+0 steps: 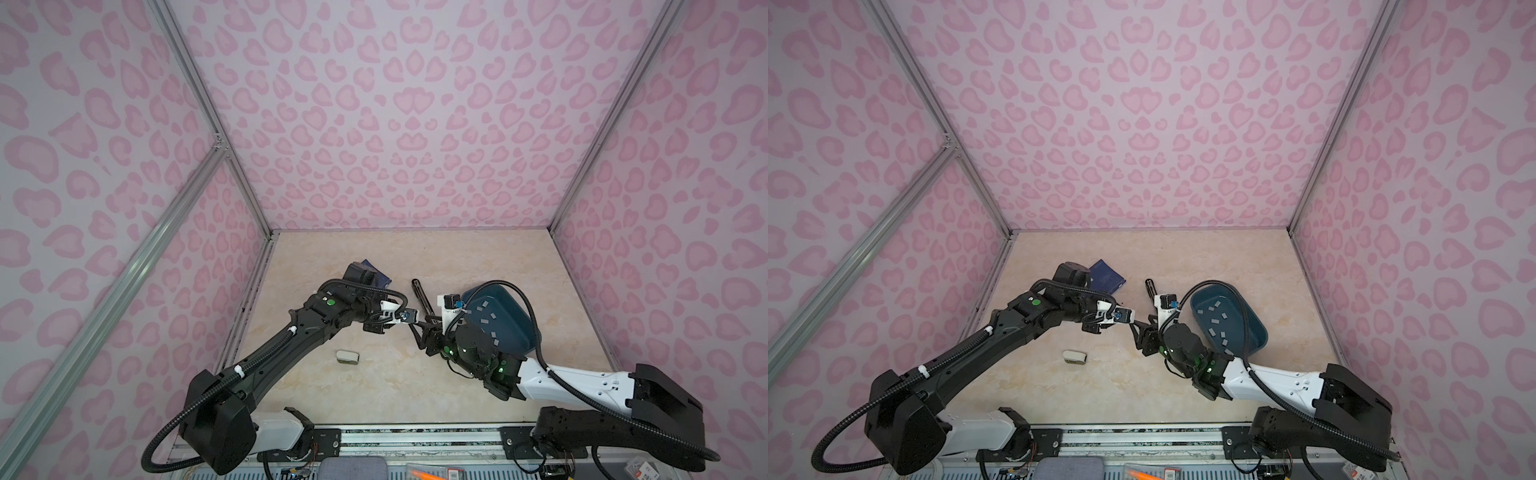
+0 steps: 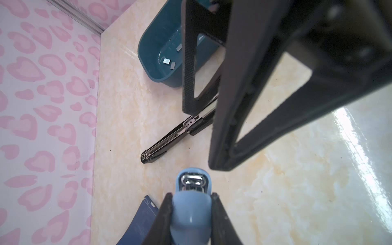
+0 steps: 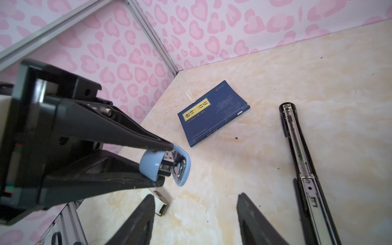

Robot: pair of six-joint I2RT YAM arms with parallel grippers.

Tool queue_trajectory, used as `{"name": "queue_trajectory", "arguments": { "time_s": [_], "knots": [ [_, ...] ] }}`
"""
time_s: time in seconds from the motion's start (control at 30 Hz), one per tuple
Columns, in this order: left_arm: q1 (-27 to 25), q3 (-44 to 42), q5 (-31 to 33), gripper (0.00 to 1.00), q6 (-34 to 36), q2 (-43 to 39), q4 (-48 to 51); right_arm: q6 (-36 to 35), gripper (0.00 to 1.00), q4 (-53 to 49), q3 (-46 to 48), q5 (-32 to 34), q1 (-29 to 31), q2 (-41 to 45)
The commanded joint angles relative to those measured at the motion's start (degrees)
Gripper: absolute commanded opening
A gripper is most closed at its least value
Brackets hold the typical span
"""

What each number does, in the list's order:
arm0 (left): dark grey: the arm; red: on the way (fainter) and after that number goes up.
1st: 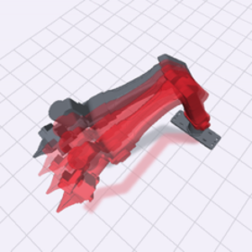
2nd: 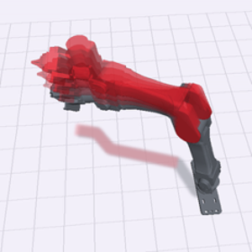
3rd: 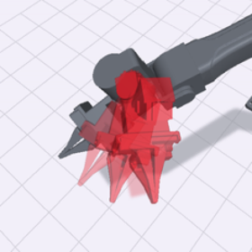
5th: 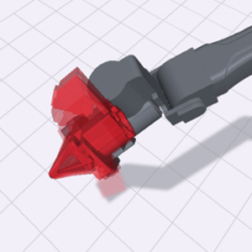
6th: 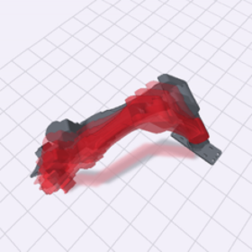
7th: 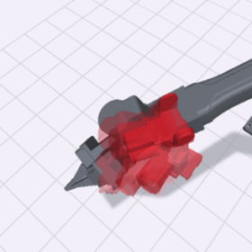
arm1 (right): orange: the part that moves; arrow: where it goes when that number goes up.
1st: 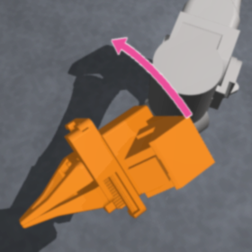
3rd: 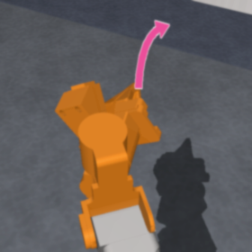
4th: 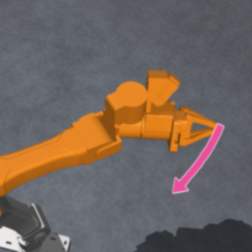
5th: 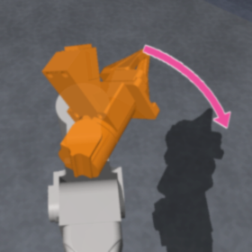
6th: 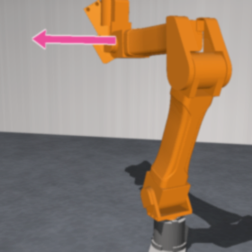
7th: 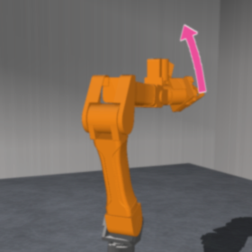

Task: Load the staples into the stapler

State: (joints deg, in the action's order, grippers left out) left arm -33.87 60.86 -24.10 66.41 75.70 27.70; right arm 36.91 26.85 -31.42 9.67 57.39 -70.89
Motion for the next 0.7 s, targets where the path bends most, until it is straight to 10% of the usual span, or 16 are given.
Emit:
{"name": "queue_trajectory", "arguments": {
  "time_s": [0.0, 0.67],
  "knots": [
    [0.0, 0.4, -2.5, 0.04, -0.7, -1.1, -1.6, 1.8, 0.58, -2.0, -0.5, -4.4, -0.5, -0.1],
    [-0.1, -1.1, -4.7, 0.03, 0.5, -3.5, -1.6, 0.3, 0.53, 3.1, 2.4, -8.4, -1.7, 2.7]
  ]
}}
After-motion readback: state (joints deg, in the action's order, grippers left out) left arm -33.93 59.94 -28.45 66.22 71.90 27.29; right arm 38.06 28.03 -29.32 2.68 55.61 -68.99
